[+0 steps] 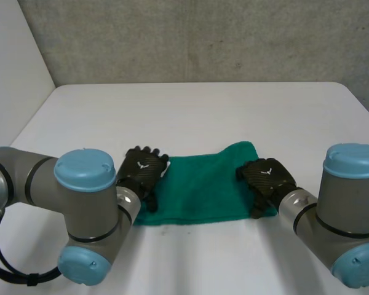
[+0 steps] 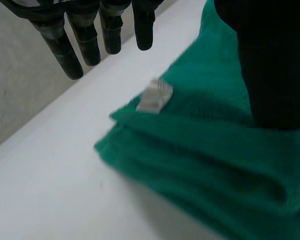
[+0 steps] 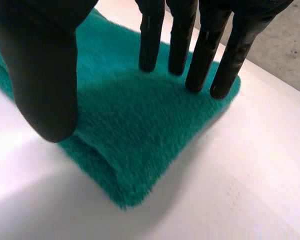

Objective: Fold the towel.

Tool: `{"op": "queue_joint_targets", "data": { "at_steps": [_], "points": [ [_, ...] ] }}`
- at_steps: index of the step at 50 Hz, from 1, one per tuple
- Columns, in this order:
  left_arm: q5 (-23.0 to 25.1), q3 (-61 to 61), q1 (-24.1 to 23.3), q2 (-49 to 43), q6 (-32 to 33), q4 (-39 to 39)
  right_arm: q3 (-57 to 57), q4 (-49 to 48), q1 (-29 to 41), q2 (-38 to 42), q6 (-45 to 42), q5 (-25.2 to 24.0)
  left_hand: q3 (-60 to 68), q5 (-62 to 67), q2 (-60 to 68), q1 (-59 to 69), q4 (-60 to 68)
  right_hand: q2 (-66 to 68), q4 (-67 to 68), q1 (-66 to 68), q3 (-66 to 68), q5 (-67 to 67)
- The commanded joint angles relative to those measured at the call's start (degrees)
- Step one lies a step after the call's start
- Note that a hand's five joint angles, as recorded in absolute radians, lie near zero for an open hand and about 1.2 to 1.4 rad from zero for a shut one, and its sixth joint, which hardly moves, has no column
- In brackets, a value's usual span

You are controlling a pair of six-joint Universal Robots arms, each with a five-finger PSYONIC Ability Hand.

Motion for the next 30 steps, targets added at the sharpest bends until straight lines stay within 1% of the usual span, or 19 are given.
{"op": "queue_joint_targets", "data": {
  "at_steps": [1, 8, 9, 11, 15, 19, 20, 23, 25, 27, 28, 30],
  "points": [
    [-4.43, -1.06, 1.15, -0.95, 0.27, -0.66, 1.70, -3.28, -0.94, 0.35, -0.30, 0.40, -1.53, -2.10, -1.17, -1.26, -1.22, 21.55, 20.23, 24.02, 20.34, 20.96],
    [-6.02, -1.24, 1.24, -0.87, 0.27, -0.83, 2.14, -3.37, -1.73, 0.70, -0.38, 0.40, -1.53, -2.10, -1.17, -1.26, -1.22, 36.71, 35.39, 39.18, 35.51, 36.13],
    [-6.28, -1.41, 1.24, -0.60, 0.27, -0.92, 2.49, -3.46, -2.08, 0.70, -0.47, 0.40, -1.69, -2.27, -1.34, -1.43, -1.39, 44.73, 43.41, 47.20, 43.53, 44.15],
    [-6.46, -1.68, 1.24, -0.17, 0.27, -1.09, 2.93, -3.72, -2.52, 0.70, -0.47, 0.40, -1.69, -2.27, -1.34, -1.43, -1.39, 54.13, 52.81, 56.60, 52.92, 53.55],
    [-6.37, -3.26, 1.07, 2.55, 0.27, -1.18, 3.28, -4.77, -3.40, 0.44, -0.91, 0.84, -1.86, -2.44, -1.51, -1.60, -1.56, 54.17, 52.85, 56.64, 52.97, 53.59],
    [-6.37, -5.10, 0.89, 5.90, 0.18, -1.10, 2.49, -4.78, -3.41, -0.44, -4.24, 2.68, -2.03, -2.61, -1.68, -1.77, -1.72, 54.17, 52.85, 56.64, 52.97, 53.59],
    [-6.37, -5.46, 0.80, 6.51, 0.10, -1.10, 2.05, -4.69, -3.23, -0.97, -6.51, 3.73, -2.03, -2.61, -1.68, -1.77, -1.72, 54.17, 52.85, 56.64, 52.97, 53.59],
    [-6.46, -6.69, 0.54, 9.50, -0.26, -1.10, 0.13, -4.60, -3.05, -1.67, -10.92, 4.97, -2.03, -2.61, -1.68, -1.77, -1.72, 54.17, 52.85, 56.64, 52.97, 53.59],
    [-6.46, -7.74, 0.63, 11.87, -0.34, -1.10, -2.69, -4.16, -2.09, -1.93, -15.31, 5.76, -2.03, -2.61, -1.68, -1.77, -1.72, 54.17, 52.85, 56.64, 52.97, 53.59],
    [-6.54, -8.27, 0.80, 13.19, -0.34, -1.01, -4.62, -3.90, -0.17, -2.11, -17.78, 5.68, -2.03, -2.61, -1.68, -1.77, -1.72, 54.17, 52.85, 56.64, 52.97, 53.59],
    [-6.63, -8.53, 0.89, 13.81, -0.43, -1.01, -6.72, -3.64, 4.02, -2.11, -20.05, 5.33, -2.03, -2.61, -1.68, -1.77, -1.72, 54.17, 52.85, 56.64, 52.97, 53.59],
    [-6.72, -9.06, 1.15, 15.21, -0.43, -1.10, -9.27, -3.37, 8.96, -1.68, -22.00, 5.15, -2.03, -2.61, -1.68, -1.77, -1.72, 54.17, 52.85, 56.64, 52.97, 53.59]
  ]
}}
